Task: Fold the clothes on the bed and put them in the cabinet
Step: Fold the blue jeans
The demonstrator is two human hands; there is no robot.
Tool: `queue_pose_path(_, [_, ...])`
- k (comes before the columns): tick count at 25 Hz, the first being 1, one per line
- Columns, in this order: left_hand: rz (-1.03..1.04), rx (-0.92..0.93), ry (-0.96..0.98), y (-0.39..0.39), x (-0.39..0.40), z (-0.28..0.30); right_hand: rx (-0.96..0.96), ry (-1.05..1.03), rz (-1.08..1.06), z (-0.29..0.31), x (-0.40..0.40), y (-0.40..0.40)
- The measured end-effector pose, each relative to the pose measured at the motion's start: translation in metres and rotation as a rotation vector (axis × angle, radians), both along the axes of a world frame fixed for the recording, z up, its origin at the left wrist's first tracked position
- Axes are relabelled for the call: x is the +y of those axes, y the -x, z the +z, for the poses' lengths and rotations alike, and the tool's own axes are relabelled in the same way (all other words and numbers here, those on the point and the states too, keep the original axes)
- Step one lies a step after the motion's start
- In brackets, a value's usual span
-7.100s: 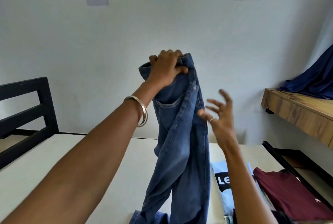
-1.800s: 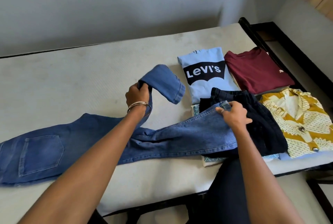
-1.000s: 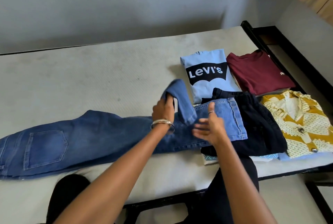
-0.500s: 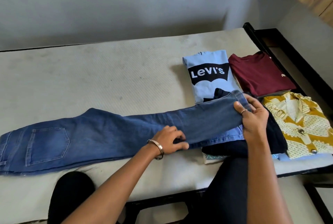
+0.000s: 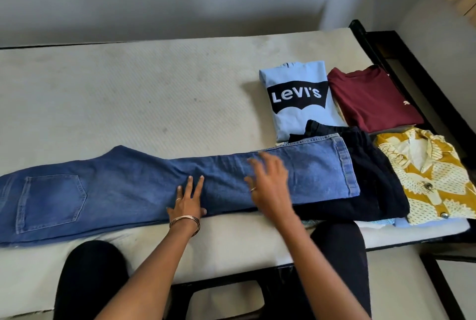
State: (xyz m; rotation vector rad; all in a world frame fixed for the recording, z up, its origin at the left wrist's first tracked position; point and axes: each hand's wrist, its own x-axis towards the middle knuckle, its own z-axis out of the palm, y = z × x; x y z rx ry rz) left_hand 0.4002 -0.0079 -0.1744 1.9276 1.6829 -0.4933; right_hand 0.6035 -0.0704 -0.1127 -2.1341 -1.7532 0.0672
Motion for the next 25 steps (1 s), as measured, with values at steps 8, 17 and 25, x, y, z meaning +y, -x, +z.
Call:
queue_pose_path(8, [-0.022, 0.046, 0.247, -0.005, 0.021, -0.001, -0.186, 0.701, -0.086, -0.067, 0.01, -0.018])
queue_pose_path(17, [-0.062, 0.102, 0.264, -0.012, 0.034, 0.006, -0.053, 0.704, 0.063, -0.066, 0.009, -0.001])
queue_pose_path(25, [-0.112, 0.133, 0.304, -0.018, 0.026, 0.007, 1.135, 0.438, -0.971, -0.032, -0.014, 0.022])
